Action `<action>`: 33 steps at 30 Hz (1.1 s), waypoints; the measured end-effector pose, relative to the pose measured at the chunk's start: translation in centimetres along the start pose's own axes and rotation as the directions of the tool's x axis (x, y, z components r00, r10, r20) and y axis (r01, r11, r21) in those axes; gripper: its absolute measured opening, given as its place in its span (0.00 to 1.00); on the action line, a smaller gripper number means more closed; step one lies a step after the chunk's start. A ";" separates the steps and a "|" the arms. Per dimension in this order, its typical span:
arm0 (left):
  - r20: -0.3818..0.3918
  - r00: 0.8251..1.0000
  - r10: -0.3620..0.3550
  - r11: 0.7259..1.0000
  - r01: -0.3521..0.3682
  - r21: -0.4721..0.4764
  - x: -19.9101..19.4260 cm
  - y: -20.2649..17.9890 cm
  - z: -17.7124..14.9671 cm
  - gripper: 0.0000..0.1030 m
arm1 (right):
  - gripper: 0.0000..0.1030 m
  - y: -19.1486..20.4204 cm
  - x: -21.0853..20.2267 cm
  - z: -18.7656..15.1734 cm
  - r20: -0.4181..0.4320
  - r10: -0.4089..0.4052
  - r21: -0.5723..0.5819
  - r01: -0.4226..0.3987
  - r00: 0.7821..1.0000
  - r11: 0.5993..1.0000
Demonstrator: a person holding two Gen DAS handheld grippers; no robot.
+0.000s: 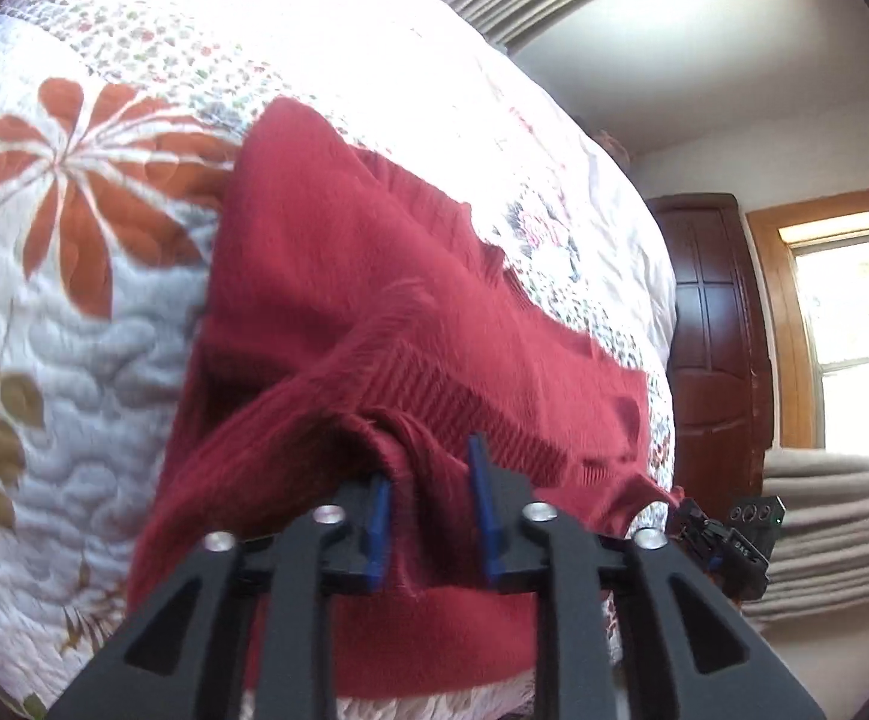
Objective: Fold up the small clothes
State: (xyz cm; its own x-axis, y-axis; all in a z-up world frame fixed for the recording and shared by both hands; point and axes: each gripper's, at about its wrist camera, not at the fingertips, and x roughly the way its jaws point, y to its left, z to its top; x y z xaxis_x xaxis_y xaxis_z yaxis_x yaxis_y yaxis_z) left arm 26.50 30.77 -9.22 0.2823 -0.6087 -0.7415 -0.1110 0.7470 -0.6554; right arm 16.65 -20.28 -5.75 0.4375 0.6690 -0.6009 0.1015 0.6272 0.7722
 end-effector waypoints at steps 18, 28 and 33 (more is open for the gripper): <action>0.093 0.964 0.249 0.926 -0.265 0.267 -1.4 1.2 0.7 0.65 | 0.48 -1.5 0.1 -1.3 -0.046 -0.128 -0.060 0.125 0.991 0.990; 0.034 0.939 0.343 0.869 -0.331 0.367 1.3 0.9 -0.4 0.11 | 0.60 0.4 1.0 -1.8 -0.071 -0.197 -0.239 0.175 0.978 0.955; 0.048 0.961 0.273 0.887 -0.270 0.375 -0.2 0.1 -1.8 0.11 | 0.60 1.0 2.6 -2.2 -0.065 -0.276 -0.372 0.234 0.959 0.898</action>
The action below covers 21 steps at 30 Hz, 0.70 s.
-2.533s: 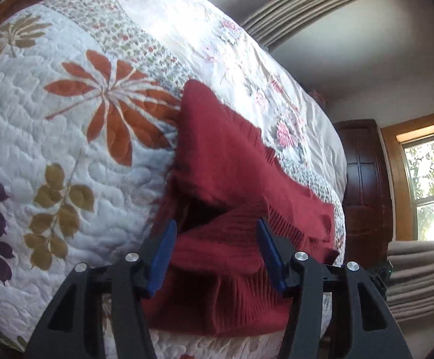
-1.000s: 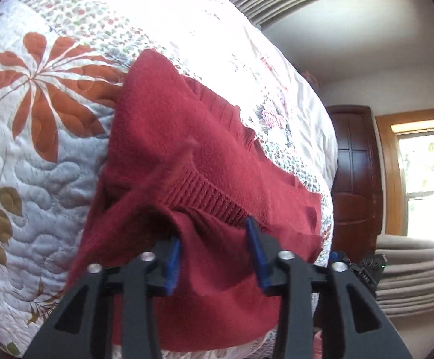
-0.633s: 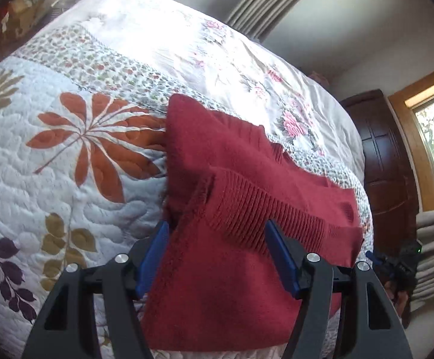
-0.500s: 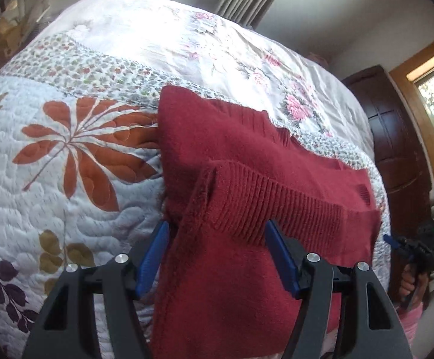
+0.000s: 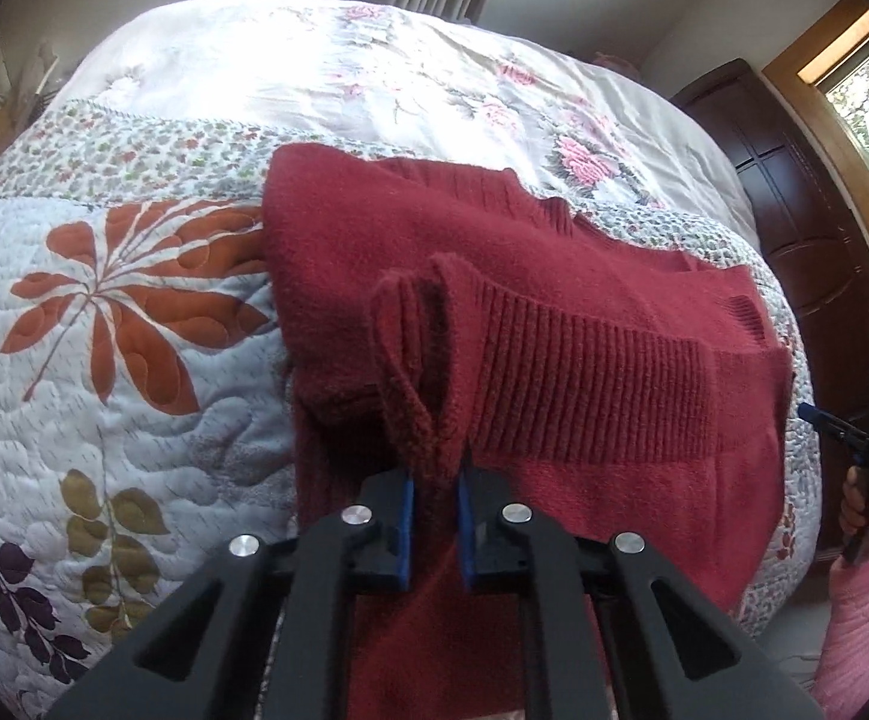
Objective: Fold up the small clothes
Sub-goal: 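Release the hem with both tools and flatten the folded sweater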
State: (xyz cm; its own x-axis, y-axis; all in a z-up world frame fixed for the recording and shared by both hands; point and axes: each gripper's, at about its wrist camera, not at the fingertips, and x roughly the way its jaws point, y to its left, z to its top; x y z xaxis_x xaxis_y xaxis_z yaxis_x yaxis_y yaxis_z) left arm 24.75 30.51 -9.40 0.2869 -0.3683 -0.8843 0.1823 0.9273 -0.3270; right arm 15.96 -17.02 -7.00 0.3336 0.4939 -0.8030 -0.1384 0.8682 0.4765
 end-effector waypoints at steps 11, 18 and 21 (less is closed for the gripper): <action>-0.056 0.996 0.072 0.997 -0.072 0.010 2.4 -0.2 0.2 0.26 | 0.36 -1.2 4.1 1.0 -0.076 -0.035 -0.019 0.033 0.997 0.999; -0.045 0.996 0.074 0.997 -0.073 0.018 2.6 -1.0 0.2 0.12 | 0.07 0.0 1.8 0.8 -0.027 0.024 -0.033 -0.025 0.999 0.999; -0.004 0.999 0.048 0.999 -0.048 0.024 0.8 -1.3 0.2 0.11 | 0.07 0.5 -0.4 1.0 0.017 0.053 -0.045 -0.052 0.998 0.998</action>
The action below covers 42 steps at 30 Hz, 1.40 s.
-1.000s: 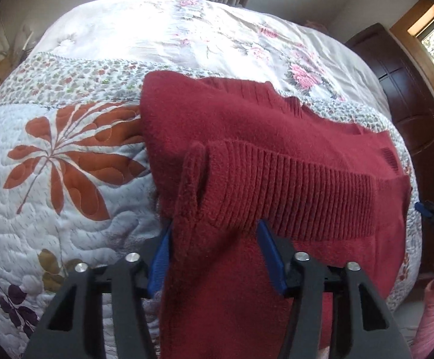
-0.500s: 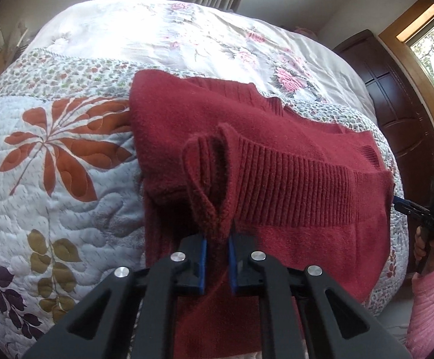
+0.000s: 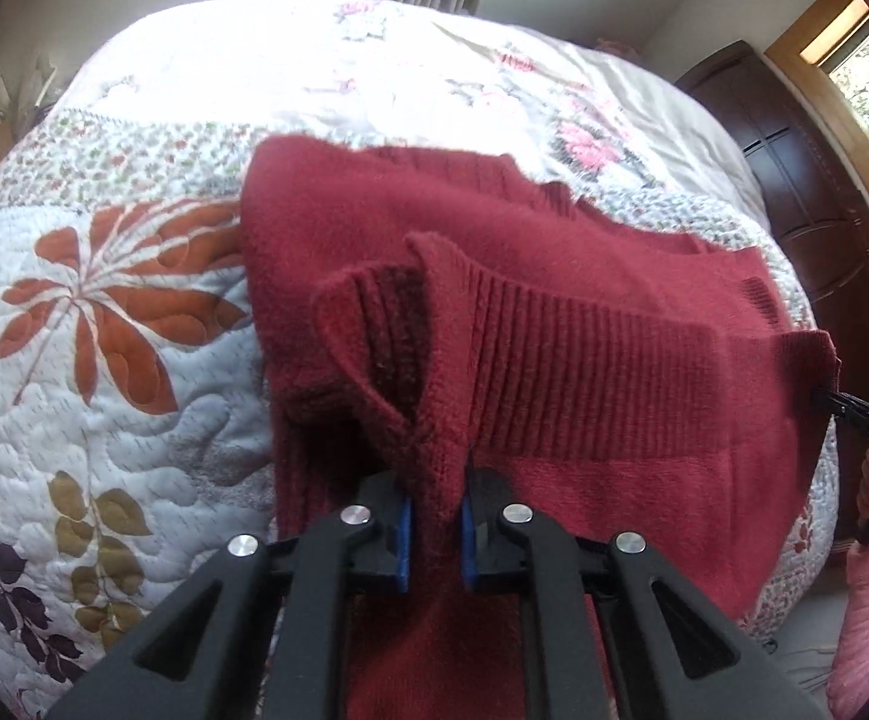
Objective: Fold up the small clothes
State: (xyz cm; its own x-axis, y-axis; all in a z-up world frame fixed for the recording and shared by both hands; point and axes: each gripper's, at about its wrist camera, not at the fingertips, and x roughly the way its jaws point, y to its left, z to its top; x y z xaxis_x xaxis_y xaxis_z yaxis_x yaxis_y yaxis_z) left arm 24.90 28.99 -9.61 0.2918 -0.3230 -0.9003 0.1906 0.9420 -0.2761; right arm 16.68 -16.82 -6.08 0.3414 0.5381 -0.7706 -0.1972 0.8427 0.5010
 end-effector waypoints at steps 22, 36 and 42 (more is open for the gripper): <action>0.180 0.982 0.052 0.996 -0.037 -0.084 1.1 -0.3 15.6 0.11 | 0.07 -6.7 2.0 16.7 0.117 -0.075 0.129 0.060 0.990 0.990; -0.015 0.992 0.123 0.984 -0.124 -0.125 7.2 1.9 13.4 0.58 | 0.36 -10.0 7.3 13.1 -0.006 -0.112 0.296 0.108 0.994 0.949; 0.001 0.997 0.072 0.989 -0.071 -0.130 1.5 2.7 9.4 0.65 | 0.52 -6.7 0.4 8.9 0.031 -0.079 0.209 0.071 0.996 0.975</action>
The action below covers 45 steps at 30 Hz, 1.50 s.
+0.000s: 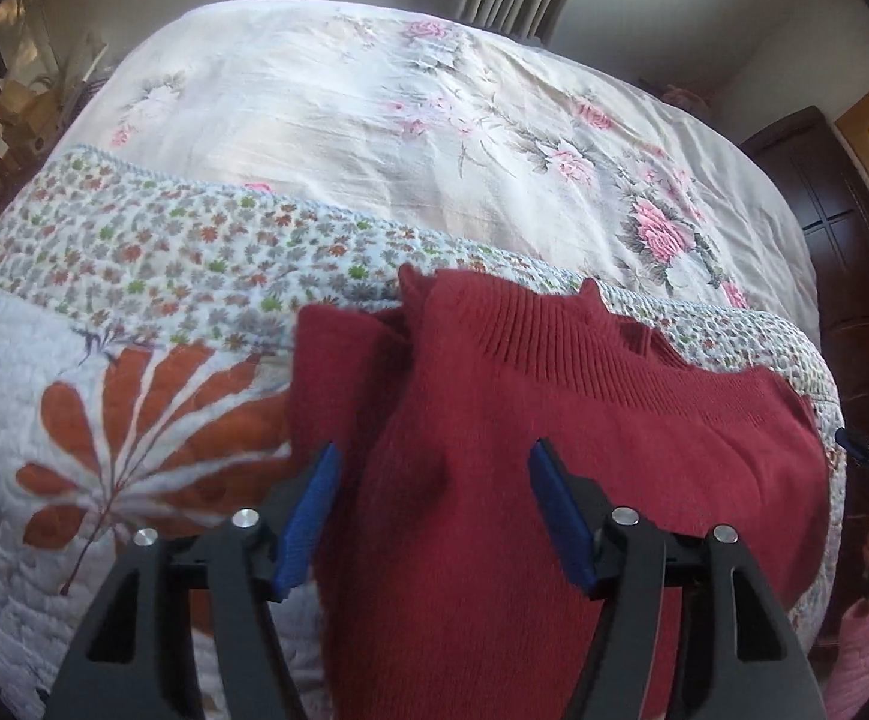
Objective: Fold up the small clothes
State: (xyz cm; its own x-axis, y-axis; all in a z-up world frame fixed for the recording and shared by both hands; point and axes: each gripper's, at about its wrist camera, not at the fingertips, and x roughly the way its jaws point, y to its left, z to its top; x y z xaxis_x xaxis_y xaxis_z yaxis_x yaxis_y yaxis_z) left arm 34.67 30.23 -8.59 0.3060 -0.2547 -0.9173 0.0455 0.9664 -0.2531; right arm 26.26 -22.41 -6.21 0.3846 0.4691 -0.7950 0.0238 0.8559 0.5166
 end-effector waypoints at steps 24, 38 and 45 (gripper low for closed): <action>-0.034 0.999 0.028 1.000 -0.028 0.007 -0.4 1.9 -11.2 0.65 | 0.16 -1.1 1.0 -13.6 -0.189 0.046 0.067 -0.033 0.981 0.997; -0.022 0.996 -0.087 0.991 0.085 -0.100 -0.5 5.2 -4.4 0.69 | 0.74 -1.5 -0.7 -7.1 -0.067 0.150 0.110 -0.142 0.986 0.984; -0.051 0.980 -0.194 0.972 0.185 -0.143 1.9 5.6 -1.3 0.64 | 0.75 -2.3 1.9 -6.0 -0.100 0.188 0.132 -0.174 0.977 0.976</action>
State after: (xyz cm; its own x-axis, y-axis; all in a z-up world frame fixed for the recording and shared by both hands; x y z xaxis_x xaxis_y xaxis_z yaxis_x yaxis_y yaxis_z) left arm 34.26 35.12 -12.15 0.2424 -0.4384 -0.8655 -0.0355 0.8875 -0.4595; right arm 21.36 -22.19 -10.85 0.2881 0.6408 -0.7116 0.0776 0.7250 0.6844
